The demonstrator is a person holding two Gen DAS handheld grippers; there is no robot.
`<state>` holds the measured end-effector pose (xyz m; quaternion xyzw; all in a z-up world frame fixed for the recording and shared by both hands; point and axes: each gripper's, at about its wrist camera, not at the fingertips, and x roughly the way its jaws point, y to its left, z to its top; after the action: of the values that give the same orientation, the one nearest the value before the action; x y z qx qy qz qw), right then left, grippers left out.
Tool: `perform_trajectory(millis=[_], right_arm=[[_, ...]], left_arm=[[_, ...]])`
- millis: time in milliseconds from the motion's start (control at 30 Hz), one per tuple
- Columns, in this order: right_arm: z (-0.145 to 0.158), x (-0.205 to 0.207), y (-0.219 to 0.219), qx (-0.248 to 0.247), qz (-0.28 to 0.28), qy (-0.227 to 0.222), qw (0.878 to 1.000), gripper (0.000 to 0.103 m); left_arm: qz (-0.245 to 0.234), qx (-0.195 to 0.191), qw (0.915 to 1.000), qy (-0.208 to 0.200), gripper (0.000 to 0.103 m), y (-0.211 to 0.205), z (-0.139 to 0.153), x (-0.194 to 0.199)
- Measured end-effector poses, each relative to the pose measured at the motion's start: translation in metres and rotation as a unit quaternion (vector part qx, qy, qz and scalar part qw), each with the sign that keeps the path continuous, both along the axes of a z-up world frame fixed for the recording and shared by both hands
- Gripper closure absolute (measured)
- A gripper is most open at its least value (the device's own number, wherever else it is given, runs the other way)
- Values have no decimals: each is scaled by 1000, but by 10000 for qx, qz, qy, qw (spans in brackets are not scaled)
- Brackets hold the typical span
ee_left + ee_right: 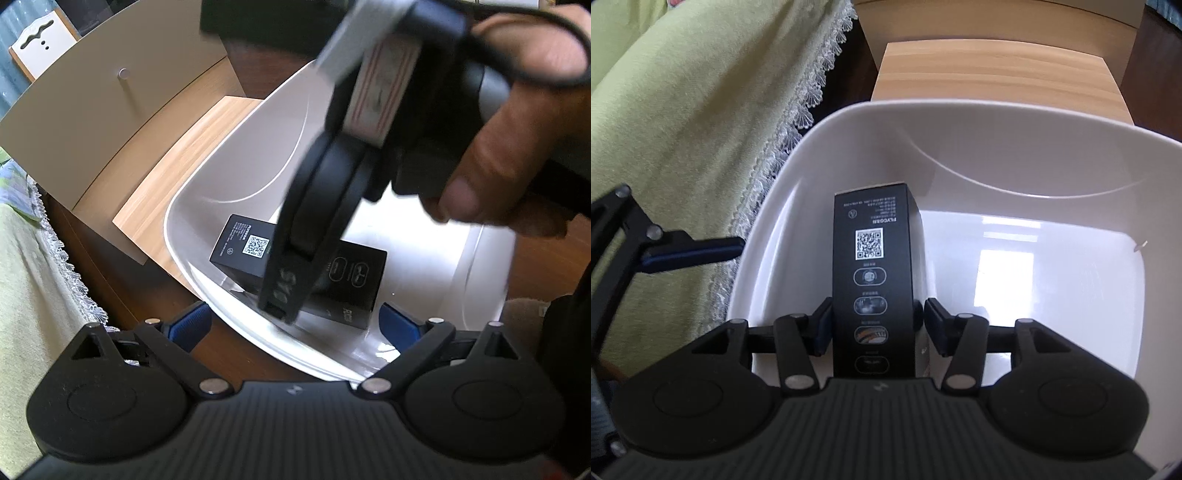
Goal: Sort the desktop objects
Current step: 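Lower the black box into the white basin and open the right gripper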
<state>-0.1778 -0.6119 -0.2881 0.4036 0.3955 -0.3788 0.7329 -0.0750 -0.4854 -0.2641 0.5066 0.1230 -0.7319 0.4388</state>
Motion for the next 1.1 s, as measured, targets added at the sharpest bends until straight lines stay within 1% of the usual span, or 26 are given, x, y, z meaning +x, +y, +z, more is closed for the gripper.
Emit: perform_trajectory(millis=[233,300,400,500,567,667,733,833,933,1033,1100], right_arm=[[30,-23,4,-294,-284,-494,9979,56],[37,-33,3,-390,-448,-529,9968,56],[35,-46,-3,-330,-657,-368,9966,56],[19,-57,-14,-2,-954,-285,9950,56],[10,-60,-16,79,-996,-186,9948,56],[-3,-59,-18,125,-918,15,9957,56],[-12,-58,-19,196,-873,100,9959,56],[-26,-61,-24,464,-979,20,9941,56],[-37,-63,-26,759,-1094,-217,9909,56],[-44,-62,-26,903,-1090,-295,9895,56],[-48,-59,-27,964,-1019,-268,9898,56]], left_arm=[[18,23,10000,8,5,4,1,2],[14,24,10000,-3,5,5,2,2],[14,31,10000,-3,5,10,11,-3],[21,34,10000,27,5,-17,-3,1],[26,35,10000,46,5,-23,-18,-3],[30,43,10000,66,5,-36,-22,-1],[17,40,10000,54,5,-35,-19,0],[7,41,10000,30,5,-36,-21,0],[6,48,10000,20,5,-35,-22,0],[9,58,10000,14,5,-35,-23,0],[1,64,10000,-5,5,-34,-23,0]])
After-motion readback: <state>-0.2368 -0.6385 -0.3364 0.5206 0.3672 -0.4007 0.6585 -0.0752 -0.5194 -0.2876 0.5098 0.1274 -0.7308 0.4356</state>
